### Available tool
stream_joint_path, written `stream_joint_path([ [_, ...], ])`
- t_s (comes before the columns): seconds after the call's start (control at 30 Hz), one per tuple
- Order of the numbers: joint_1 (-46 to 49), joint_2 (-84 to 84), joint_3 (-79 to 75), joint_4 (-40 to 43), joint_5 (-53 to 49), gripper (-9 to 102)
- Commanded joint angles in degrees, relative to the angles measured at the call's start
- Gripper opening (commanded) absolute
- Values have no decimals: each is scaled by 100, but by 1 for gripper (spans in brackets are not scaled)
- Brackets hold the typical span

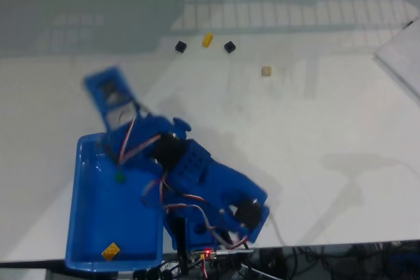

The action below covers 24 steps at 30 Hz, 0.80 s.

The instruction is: Pick up all the lego then put into the bin

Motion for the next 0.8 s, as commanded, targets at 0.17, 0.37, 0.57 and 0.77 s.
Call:
stream_joint_path([
  [0.17, -1960, -9, -9, 932, 26, 0],
  [0.37, -2004, -176, 9, 1081, -158, 4],
  [0.57, -1854, -220, 35, 1187, -325, 27],
  [0.77, -1327, -264, 9, 1213, -589, 31],
])
